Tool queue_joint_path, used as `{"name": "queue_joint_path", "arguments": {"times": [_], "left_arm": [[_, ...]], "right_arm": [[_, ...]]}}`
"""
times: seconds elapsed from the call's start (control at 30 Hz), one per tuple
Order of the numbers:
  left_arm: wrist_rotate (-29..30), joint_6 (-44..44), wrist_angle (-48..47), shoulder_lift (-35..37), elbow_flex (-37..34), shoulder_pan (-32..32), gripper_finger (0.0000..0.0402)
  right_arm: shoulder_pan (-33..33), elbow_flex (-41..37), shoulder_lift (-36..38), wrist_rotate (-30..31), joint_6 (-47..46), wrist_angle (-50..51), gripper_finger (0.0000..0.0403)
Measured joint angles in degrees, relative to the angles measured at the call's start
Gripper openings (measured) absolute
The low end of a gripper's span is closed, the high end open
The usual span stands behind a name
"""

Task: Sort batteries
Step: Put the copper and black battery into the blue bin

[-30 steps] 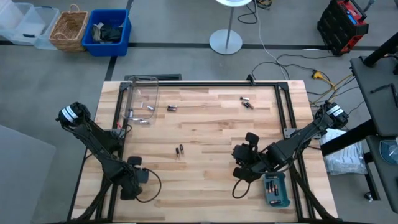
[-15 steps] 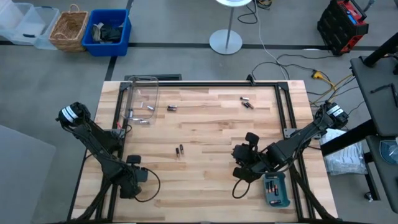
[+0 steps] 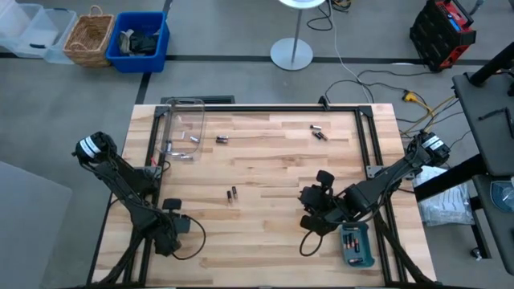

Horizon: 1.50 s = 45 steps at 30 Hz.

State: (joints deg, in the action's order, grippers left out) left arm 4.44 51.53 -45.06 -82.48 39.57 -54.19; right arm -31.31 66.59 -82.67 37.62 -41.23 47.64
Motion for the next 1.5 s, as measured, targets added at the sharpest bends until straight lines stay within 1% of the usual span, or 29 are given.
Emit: {"name": "queue_joint_path", "arguments": {"times": [0.23, 0.43, 0.53, 0.77, 0.9, 1.0, 1.13, 1.33, 1.5], "left_arm": [[0.69, 0.63, 0.00, 0.00, 0.00, 0.00, 0.0054], [1.14, 2.14, 0.06, 0.11, -0.52, 0.00, 0.0046], [1.12, 3.09, 0.04, 0.11, -0.80, 0.00, 0.0053], [1.12, 3.23, 0.47, 0.12, -2.32, -0.15, 0.0084], [1.27, 3.25, 0.68, 0.22, -3.22, -0.15, 0.0096], [1.27, 3.25, 0.89, 0.22, -3.41, -0.15, 0.0098], [1.21, 3.26, 1.42, 0.17, -3.47, -0.15, 0.0079], [1.08, 3.72, 1.75, 0.15, -3.48, -0.15, 0.0023], [1.10, 5.16, 1.63, 0.11, -3.23, -0.15, 0.0022]], "right_arm": [[0.00, 0.00, 0.00, 0.03, -0.02, 0.00, 0.0068], [0.00, 0.00, 0.00, 0.03, -0.04, -0.04, 0.0077], [0.00, -0.02, 0.00, 0.03, -0.05, -0.05, 0.0084], [-0.01, -0.26, 0.00, 0.01, -0.09, -0.20, 0.0093], [-0.02, -0.26, 0.00, 0.01, -0.09, -0.22, 0.0087], [-0.02, -0.26, 0.00, 0.01, -0.11, -0.22, 0.0080], [-0.02, -0.26, 0.00, 0.01, -0.11, -0.22, 0.0071], [-0.02, -0.26, 0.00, 0.01, -0.09, -0.29, 0.0072], [-0.02, -0.26, 0.00, 0.01, -0.10, -0.42, 0.0084]]}}
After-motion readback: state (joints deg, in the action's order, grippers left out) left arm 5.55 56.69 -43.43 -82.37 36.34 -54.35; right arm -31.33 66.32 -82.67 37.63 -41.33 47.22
